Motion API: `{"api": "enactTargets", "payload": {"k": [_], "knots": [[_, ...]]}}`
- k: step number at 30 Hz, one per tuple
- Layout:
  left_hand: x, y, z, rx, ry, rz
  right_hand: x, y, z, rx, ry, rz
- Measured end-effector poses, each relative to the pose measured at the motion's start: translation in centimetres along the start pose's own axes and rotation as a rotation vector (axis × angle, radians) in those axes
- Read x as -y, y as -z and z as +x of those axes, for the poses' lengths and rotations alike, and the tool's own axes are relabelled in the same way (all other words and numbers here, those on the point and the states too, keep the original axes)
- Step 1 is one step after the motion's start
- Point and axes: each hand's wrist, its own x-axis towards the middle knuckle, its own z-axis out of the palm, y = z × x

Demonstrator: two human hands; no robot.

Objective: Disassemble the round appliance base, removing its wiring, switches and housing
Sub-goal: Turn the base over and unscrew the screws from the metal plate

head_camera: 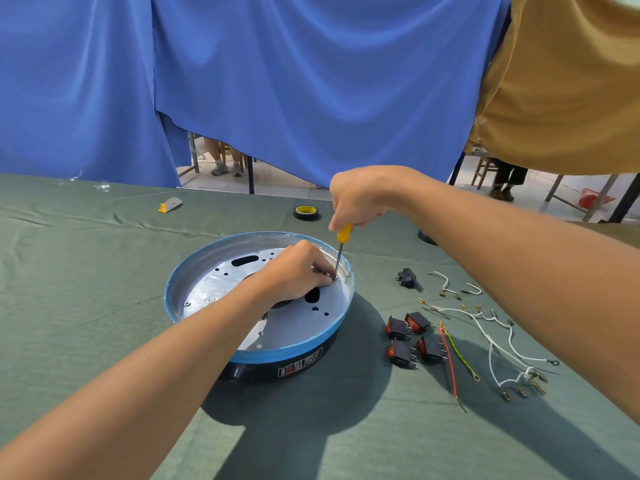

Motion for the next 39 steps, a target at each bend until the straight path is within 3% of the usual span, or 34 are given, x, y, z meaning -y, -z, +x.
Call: {"api": "enactTargets", "payload": {"k": [6,12,16,19,26,31,35,39], "knots": [[-0.03,-0.03,-0.12,-0.004,0.001,-0.009,-0.33,0.1,-0.35,0.107,0.078,0.117],[-0.11,0.01,-0.15,-0.004,0.007,0.004,-0.33,-0.3,-0.17,0.091,-0.036,0.07],[-0.23,0.04,-0.17,0.004,0.006,0.006,-0.39,-0.29,-0.26,0.0,0.036,0.062],[-0.18,0.02,-0.2,0.004,0.01,0.011,-0.58,0.09,-0.54,0.05,0.087,0.145],[-0.19,-0.01,-0.19,-0.002,0.01,0.0,-0.67,-0.5,-0.58,0.028,-0.025,0.104],[-0.28,-0.07,-0.09,0.006,0.009,0.001,-0.45,-0.43,-0.59,-0.045,0.041,0.069],[-0.12,-0.06,-0.16,0.0,0.011,0.002,-0.5,-0.15,-0.88,0.006,0.108,0.148],[0.0,-0.15,-0.11,0.0,0.011,0.0,-0.4,-0.42,-0.94,-0.003,0.03,0.117]]}}
